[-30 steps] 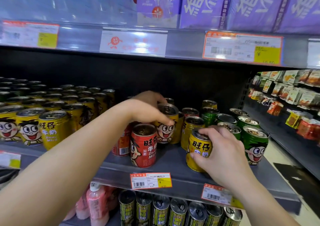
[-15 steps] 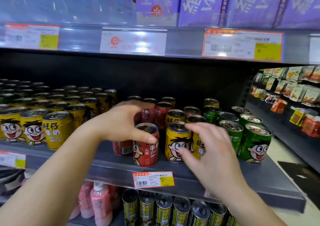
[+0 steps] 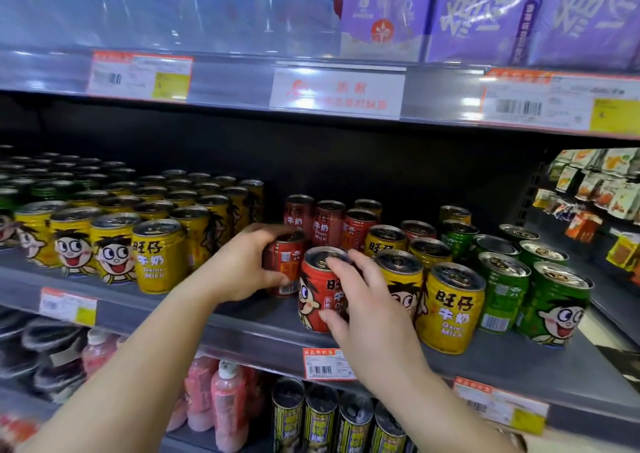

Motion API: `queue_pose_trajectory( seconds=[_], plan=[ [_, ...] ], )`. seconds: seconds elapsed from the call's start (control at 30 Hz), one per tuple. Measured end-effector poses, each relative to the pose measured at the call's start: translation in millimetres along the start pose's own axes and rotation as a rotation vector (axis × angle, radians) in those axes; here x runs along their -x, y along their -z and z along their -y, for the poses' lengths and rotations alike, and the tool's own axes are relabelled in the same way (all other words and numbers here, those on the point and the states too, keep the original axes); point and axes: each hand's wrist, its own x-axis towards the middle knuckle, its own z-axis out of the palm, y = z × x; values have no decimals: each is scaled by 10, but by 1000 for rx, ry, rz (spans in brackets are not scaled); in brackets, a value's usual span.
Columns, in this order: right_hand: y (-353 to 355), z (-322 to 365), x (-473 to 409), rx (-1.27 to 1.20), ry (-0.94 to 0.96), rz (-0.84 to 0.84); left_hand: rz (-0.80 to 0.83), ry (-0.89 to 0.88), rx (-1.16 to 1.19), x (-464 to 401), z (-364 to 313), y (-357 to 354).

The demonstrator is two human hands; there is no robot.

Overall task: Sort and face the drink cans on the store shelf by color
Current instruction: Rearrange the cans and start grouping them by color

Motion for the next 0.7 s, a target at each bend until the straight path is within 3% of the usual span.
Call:
queue_pose_trajectory(
  seconds=[0.17, 0.7],
  plan=[
    [-87, 34, -59, 1, 2, -30, -40, 21, 110, -160, 140, -41],
    [-486, 309, -389, -164, -125, -130, 45, 35, 130, 185, 419, 388]
  ],
)
